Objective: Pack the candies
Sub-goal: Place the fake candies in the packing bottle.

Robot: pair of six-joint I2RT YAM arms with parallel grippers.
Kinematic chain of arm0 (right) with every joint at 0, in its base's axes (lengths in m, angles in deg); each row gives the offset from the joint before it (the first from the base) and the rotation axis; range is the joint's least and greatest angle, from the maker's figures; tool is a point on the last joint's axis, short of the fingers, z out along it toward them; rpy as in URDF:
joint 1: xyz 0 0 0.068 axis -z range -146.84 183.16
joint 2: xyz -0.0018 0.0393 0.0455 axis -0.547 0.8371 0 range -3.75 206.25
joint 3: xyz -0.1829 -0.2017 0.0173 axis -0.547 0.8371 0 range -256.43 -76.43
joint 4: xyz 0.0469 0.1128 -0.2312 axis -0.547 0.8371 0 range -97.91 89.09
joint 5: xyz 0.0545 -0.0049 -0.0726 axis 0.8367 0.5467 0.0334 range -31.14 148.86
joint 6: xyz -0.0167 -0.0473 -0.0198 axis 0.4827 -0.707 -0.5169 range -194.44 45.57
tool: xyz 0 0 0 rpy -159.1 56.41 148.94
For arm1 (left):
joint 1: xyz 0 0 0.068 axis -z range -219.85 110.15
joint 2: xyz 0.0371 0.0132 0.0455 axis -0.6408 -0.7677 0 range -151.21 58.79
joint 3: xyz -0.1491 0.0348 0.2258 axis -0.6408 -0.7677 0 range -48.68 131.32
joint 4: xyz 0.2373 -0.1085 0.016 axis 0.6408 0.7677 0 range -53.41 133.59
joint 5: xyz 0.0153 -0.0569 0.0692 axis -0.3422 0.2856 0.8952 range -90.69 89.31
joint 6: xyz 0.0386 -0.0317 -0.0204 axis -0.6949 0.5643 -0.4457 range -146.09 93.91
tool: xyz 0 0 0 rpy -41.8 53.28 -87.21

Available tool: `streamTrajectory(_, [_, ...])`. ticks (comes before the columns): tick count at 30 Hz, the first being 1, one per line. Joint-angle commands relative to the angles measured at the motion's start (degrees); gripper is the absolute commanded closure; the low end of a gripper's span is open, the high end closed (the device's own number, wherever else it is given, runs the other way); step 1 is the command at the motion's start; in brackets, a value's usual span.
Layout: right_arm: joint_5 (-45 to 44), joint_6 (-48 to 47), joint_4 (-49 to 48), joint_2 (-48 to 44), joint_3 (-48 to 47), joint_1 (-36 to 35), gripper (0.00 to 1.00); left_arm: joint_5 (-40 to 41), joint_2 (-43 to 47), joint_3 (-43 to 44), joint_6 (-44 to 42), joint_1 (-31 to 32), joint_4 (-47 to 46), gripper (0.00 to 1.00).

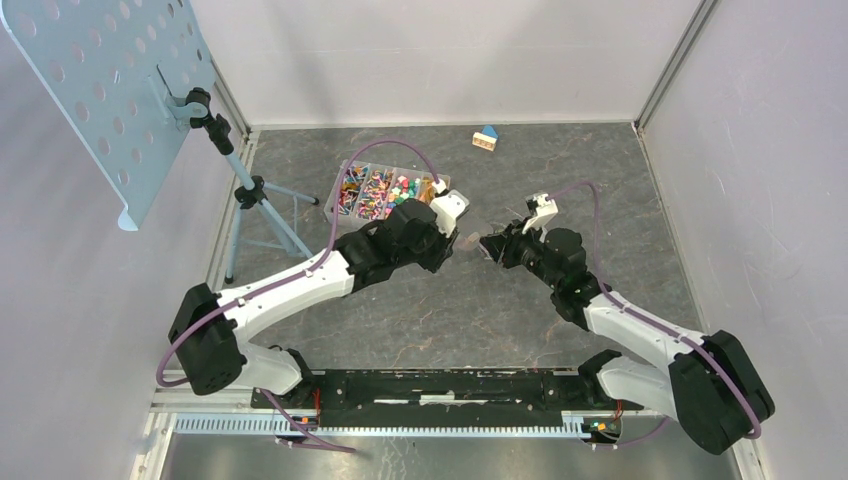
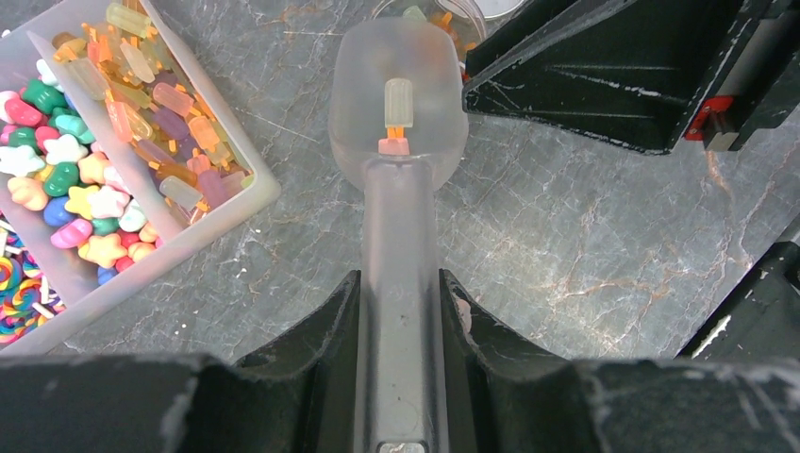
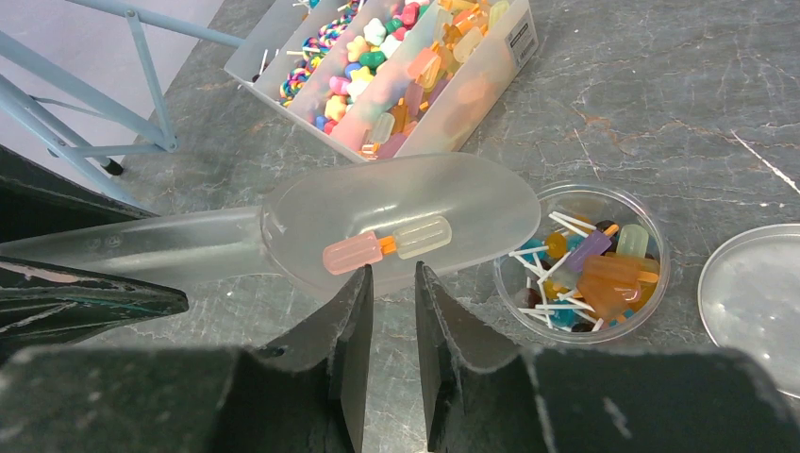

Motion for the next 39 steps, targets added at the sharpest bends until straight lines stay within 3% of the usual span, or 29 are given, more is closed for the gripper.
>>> streamTrajectory(1, [-0.7,-1.3,-2.6,1.4,-0.8,-0.2,0.71,-3.0,0.0,4.1,-0.2,0.3,-3.3,0.98])
streamTrajectory(17, [-0.8,-1.3,-3.1,1.3,1.1,-0.2,0.72,-7.6,-3.1,7.5,-1.2,0.3,-4.7,0.98])
streamTrajectory(39, [-0.9,-1.5,-3.8,2.6,1.8,-0.2,0.72,-2.8,-8.3,16.1,-5.1,0.3,2.4,0.98])
